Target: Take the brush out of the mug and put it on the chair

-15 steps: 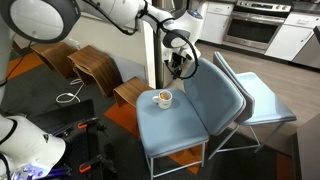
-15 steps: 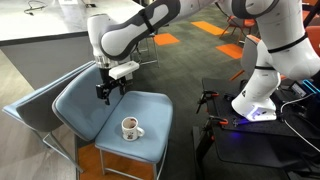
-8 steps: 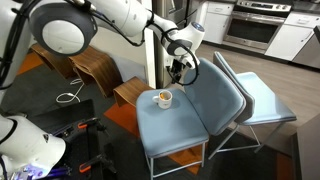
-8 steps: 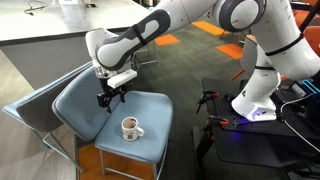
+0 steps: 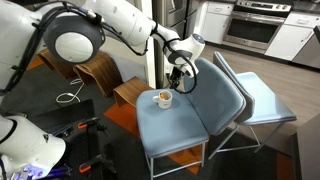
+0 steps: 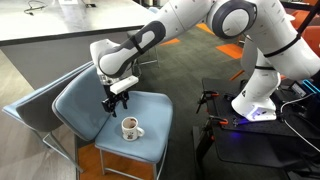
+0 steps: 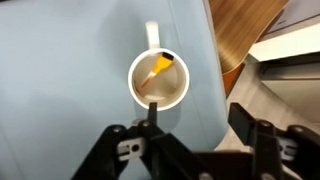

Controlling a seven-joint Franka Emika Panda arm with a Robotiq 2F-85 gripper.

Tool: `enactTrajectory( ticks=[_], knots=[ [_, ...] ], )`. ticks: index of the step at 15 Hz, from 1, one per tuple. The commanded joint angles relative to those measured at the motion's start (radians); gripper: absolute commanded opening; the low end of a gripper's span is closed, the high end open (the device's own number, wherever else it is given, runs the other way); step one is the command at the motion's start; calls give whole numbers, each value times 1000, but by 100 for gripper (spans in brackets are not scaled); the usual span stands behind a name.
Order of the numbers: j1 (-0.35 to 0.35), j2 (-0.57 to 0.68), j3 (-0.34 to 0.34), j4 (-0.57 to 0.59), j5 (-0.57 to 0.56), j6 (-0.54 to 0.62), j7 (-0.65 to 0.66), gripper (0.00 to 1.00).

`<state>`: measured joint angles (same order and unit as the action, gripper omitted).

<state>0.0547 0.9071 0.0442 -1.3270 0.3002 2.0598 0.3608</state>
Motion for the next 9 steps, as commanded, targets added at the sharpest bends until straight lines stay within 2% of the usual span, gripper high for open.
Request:
enactTrajectory(
  ticks=[1,2,3,4,5,6,7,8,9],
  knots=[
    [-18,25,16,16,34,-16,-14,70],
    [-20,31,16,15,40,-19,-8,63],
    [-21,38,18,14,49,-20,-2,61],
    [-21,45,17,12,60,-21,10,52],
    [-19,51,15,9,74,-19,29,51],
    [-22,58,16,5,92,-13,40,54],
    [-21,65,14,2,106,-10,52,49],
    [-23,72,14,-3,122,-3,63,54],
    [-24,78,14,-6,135,2,70,54]
  ],
)
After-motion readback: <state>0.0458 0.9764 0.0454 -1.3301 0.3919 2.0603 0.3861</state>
